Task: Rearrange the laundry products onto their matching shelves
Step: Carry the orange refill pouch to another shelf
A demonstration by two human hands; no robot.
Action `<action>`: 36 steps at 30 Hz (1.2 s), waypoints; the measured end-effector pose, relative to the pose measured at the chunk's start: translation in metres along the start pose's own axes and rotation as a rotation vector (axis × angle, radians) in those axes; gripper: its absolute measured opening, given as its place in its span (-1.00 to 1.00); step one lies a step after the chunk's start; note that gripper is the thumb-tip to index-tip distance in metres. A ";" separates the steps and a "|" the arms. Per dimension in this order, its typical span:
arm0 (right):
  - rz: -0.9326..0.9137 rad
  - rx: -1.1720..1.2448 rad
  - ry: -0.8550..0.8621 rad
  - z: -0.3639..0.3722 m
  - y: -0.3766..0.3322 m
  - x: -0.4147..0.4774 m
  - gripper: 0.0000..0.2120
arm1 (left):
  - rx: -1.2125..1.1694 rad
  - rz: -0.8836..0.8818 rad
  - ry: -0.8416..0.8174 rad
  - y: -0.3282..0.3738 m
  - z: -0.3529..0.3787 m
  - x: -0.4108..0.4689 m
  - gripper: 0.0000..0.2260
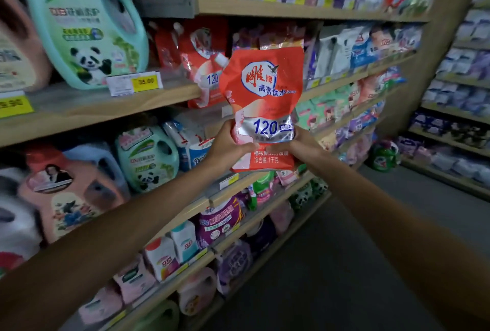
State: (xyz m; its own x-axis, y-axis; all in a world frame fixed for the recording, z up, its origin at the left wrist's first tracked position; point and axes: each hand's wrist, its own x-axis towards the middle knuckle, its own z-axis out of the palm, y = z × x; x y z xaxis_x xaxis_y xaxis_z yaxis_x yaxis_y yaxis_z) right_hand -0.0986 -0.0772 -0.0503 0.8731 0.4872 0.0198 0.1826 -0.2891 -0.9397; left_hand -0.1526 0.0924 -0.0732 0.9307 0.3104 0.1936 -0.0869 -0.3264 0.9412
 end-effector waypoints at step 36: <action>-0.439 0.001 -0.556 -0.010 -0.034 0.337 -0.70 | 0.125 0.047 0.726 -0.012 -0.016 0.217 -0.45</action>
State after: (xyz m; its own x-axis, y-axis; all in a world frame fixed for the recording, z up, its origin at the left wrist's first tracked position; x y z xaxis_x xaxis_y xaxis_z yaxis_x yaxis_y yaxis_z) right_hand 0.1942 0.0882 -0.0084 0.3583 0.9073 0.2202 0.4644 0.0314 -0.8851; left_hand 0.0443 0.1778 -0.0386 0.4539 0.7920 0.4083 -0.0394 -0.4400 0.8971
